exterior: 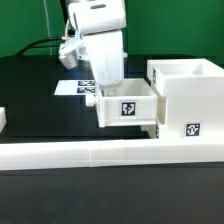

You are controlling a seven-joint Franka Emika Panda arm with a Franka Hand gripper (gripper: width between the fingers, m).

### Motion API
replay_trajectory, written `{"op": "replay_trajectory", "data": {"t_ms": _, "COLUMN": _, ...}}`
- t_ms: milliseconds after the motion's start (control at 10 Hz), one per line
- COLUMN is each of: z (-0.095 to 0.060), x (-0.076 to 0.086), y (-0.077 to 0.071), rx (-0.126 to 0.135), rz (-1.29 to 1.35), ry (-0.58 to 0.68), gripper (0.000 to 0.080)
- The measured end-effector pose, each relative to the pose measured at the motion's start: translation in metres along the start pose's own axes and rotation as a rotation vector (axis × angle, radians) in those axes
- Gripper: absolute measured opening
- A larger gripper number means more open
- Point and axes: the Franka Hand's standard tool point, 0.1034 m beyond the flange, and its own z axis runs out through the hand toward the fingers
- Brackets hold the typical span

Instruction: Assemble drawer

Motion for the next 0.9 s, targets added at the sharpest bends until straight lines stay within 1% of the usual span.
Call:
{"op": "replay_trajectory", "data": {"t_ms": 600, "z": 0.0001, "x": 0.0078, "y": 0.0014, "rx": 0.000, "rz": 0.011, "ry": -0.003, "gripper": 0.0042}}
{"op": "replay_trajectory", "data": {"t_ms": 900, "z": -0.0004, "x": 0.0070, "y": 0.0025, "rx": -0.002, "rz": 0.013, "ry": -0.003, "gripper": 0.0042}}
